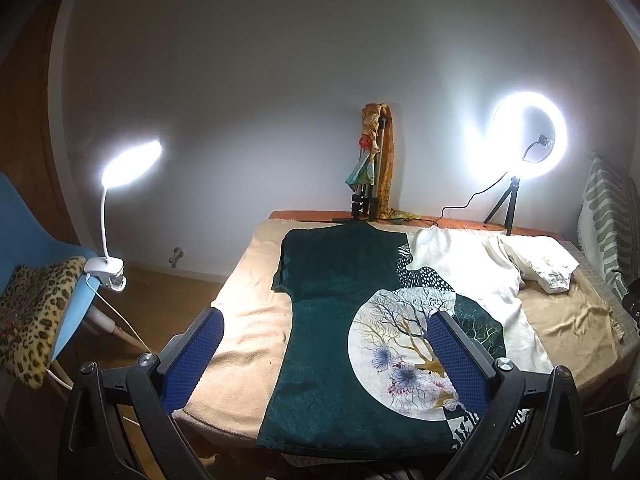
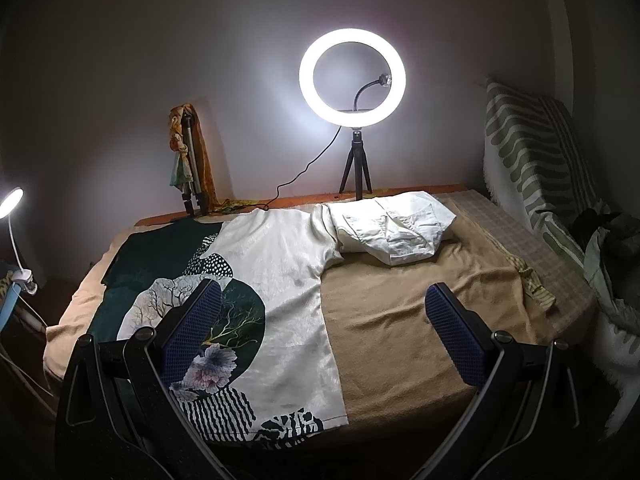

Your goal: Fold small clothes

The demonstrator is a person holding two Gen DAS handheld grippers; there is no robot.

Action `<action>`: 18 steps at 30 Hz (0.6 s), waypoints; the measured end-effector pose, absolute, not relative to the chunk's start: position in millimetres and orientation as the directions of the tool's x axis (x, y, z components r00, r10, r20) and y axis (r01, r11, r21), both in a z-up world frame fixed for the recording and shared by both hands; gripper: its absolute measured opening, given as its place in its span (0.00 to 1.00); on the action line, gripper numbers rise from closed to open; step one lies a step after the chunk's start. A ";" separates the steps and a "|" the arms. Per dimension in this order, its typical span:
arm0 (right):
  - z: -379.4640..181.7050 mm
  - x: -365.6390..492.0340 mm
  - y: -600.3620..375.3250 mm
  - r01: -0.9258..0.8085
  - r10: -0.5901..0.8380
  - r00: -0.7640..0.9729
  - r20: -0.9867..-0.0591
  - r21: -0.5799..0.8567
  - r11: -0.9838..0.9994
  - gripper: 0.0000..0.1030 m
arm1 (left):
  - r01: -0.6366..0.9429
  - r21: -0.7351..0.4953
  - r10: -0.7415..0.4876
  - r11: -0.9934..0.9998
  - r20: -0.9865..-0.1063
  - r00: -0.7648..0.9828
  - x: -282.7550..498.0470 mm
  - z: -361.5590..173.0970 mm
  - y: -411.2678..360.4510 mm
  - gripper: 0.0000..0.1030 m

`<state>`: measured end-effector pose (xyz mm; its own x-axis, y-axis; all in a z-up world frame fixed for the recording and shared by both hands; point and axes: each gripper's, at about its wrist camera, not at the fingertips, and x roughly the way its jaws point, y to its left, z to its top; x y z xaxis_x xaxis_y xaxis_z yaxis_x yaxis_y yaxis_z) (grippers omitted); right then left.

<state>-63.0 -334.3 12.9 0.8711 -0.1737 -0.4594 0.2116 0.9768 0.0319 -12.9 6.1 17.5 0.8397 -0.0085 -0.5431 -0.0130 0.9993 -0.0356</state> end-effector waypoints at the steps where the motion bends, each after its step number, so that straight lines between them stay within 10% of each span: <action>1: 13.1 -62.9 -335.1 0.211 -0.172 0.871 -0.460 0.035 0.977 1.00 | -0.014 -0.035 -0.007 0.999 -0.542 0.841 -13.3 18.3 5.9 1.00; 18: 14.2 -61.7 -326.6 0.193 -0.165 0.876 -0.453 0.016 0.981 1.00 | -0.014 -0.031 -0.005 0.999 -0.539 0.842 -14.0 19.9 4.2 1.00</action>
